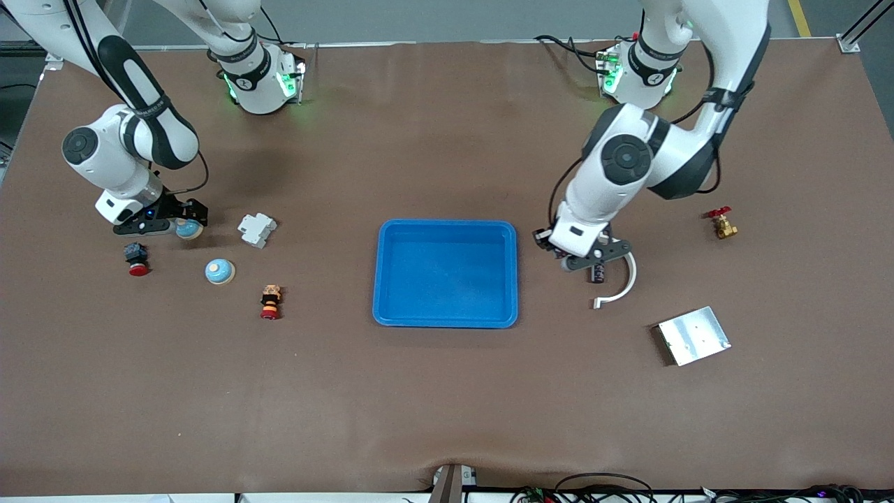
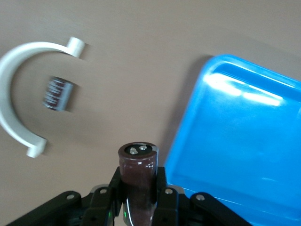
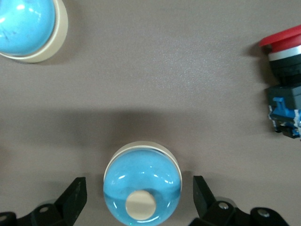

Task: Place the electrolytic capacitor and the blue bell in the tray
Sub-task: 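Carry the capacitor over the tray while the right gripper lifts the bell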

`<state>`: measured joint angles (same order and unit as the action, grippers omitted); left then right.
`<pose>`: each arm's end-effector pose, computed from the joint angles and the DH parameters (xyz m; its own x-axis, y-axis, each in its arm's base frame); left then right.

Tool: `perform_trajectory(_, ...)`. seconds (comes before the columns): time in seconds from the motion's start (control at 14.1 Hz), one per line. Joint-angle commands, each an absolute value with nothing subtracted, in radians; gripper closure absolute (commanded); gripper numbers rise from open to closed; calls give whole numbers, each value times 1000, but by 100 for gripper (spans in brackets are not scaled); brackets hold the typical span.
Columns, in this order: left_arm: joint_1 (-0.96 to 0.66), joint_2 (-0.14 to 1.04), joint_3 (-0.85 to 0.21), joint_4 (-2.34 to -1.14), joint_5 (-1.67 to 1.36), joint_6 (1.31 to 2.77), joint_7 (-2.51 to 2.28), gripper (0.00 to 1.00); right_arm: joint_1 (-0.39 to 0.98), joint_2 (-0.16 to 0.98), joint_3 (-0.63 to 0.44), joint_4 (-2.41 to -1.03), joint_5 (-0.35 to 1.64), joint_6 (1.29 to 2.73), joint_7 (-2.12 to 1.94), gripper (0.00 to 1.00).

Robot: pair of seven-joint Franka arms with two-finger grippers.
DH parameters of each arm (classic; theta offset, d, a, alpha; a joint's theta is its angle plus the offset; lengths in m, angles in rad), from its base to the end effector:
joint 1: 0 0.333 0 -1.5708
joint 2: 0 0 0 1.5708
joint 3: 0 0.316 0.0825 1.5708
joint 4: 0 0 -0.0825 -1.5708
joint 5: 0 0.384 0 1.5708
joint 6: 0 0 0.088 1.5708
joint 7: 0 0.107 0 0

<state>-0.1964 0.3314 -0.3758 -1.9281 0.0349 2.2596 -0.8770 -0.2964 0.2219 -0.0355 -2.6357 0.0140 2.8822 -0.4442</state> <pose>0.5260 -0.3242 0.3309 0.9536 0.2958 -0.0555 0.2995 -0.9510 0.0773 0.4036 -0.1409 0.1729 0.9948 0.0997 0.0207 0.0995 -0.9949 0.0142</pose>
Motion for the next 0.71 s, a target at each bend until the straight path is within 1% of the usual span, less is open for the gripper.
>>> perform_trajectory(0.0,-241,443,-373,-1803,49,2235,-905,86,-316,219,-23,-2640,9,2892,-459,0)
perform_trajectory(0.07,-258,478,-371,-1769,51,2235,-917,86,-316,219,-23,-2640,9,2892,-459,0)
perform_trajectory(0.14,-271,510,-370,-1741,51,2237,-926,86,-314,218,-23,-2640,9,2890,-457,9)
perform_trajectory(0.21,-284,541,-368,-1715,51,2237,-942,86,-314,218,-23,-2640,9,2889,-459,26)
perform_trajectory(0.28,-293,579,-367,-1692,52,2237,-962,86,-311,216,-23,-2640,9,2882,-459,61)
perform_trajectory(0.36,-302,616,-365,-1669,52,2237,-979,86,-308,216,-23,-2640,9,2878,-454,98)
perform_trajectory(0.5,-314,653,-361,-1654,52,2240,-983,86,-301,204,-20,-2638,9,2846,-443,100)
perform_trajectory(0.64,-325,679,-354,-1638,51,2241,-989,86,-278,138,-15,-2631,9,2742,-404,100)
